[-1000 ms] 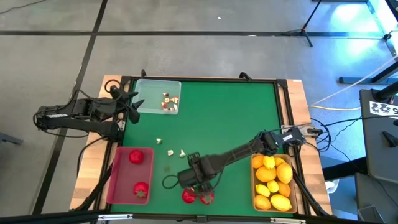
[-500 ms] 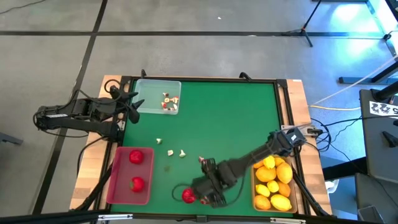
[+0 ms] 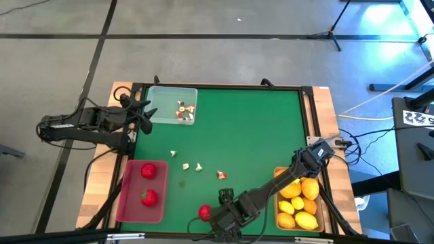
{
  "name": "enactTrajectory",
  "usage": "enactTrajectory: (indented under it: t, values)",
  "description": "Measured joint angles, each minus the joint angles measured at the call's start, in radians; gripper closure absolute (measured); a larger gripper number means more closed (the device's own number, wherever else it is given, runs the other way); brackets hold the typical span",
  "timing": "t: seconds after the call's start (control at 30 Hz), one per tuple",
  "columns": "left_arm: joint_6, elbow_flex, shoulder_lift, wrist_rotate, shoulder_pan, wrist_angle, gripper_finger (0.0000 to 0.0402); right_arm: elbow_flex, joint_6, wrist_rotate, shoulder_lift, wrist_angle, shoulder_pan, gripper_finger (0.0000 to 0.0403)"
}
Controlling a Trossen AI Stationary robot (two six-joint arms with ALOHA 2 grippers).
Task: Sort produce into baskets
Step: Put the tomato into the pink bin
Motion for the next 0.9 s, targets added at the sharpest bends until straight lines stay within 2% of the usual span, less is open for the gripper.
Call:
enactTrajectory:
  t: [0.17, 0.4, 0.53, 0.9]
  values:
    - [-0.011, 0.0, 0.0, 0.0, 0.0, 0.0, 0.0192, -0.008, -0.033, 0.01, -0.002, 0.073, -0.002, 0.0036]
    - [-0.032, 0.0, 0.0, 0.0, 0.0, -0.001, 0.0192, -0.092, 0.015, 0.045, -0.002, -0.024, 0.004, 0.0036]
    - [-0.051, 0.0, 0.0, 0.0, 0.0, -0.025, 0.0192, -0.147, 0.042, 0.068, -0.002, -0.007, 0.005, 0.0036]
    - [-0.051, 0.0, 0.0, 0.0, 0.0, -0.049, 0.0192, -0.219, 0.016, 0.081, -0.001, 0.184, 0.004, 0.0036]
